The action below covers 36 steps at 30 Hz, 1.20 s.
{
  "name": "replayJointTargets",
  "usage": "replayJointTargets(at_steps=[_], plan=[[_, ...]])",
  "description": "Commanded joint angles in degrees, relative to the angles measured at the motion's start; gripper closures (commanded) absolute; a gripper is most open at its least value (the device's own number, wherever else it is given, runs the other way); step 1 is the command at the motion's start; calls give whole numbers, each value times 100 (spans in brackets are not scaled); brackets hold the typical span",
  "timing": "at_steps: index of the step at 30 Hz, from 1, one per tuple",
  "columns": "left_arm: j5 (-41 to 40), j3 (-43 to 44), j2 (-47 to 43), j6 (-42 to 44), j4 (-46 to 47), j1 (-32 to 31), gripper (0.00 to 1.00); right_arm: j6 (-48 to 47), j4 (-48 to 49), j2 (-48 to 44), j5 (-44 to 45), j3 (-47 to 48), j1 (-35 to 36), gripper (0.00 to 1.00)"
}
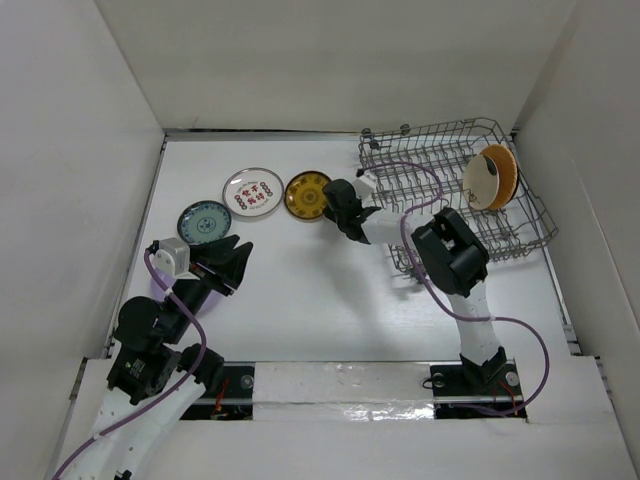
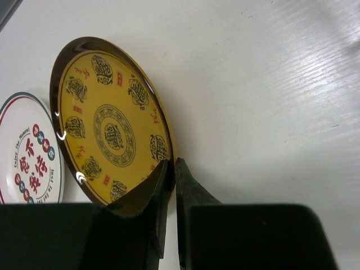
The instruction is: Load the plates into the dish rack
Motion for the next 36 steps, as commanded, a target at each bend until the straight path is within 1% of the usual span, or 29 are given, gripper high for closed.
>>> replayJointTargets(at_steps=[1,2,3,4,7,8,13,14,19,21,24,26,31,32,34,35,36], plan=[[-40,-26,89,-7,313,-36,66,-285,-31,-394,535,-105,221,91],[-23,-18,106,2,304,-36,66,-346,-31,-429,596,-105,222,94],[-22,-18,107,2,304,-36,66,-373,-13,-464,683,-131,283,95],[-31,-26,98,2,312,-36,66,-399,56,-569,702,-174,283,97],[-49,-26,150,2,304,-36,66,-636,416,-789,746,-376,388,100],[-23,-18,168,2,295,-36,66,-698,417,-842,746,-377,389,100],[-40,-26,151,2,304,-36,66,-1154,1041,-1290,860,-728,442,100],[-14,-18,151,2,304,-36,66,-1399,1233,-1439,817,-755,442,100],[83,-18,45,-16,339,-36,66,-2129,1480,-2054,1018,-939,442,100],[171,-9,36,-24,330,-36,66,-2604,1560,-2309,1210,-1062,389,100],[337,17,-25,-42,356,-36,66,-3333,1673,-2933,1483,-1325,117,100],[347,26,-104,-51,374,-36,65,-3894,1744,-3425,1484,-1484,-67,100],[426,35,-332,-51,391,-36,65,-5047,1858,-4173,1528,-1730,-867,100],[469,35,-359,-60,400,-36,65,-5449,1902,-4339,1563,-1792,-972,100],[505,44,-394,-60,409,-36,65,-6047,2332,-4446,1782,-2054,-1218,100],[531,53,-394,-60,392,-36,65,-6608,2525,-4464,1905,-2178,-1307,100],[575,61,-403,-60,383,-36,65,-6883,2953,-4472,2089,-2292,-1412,100]])
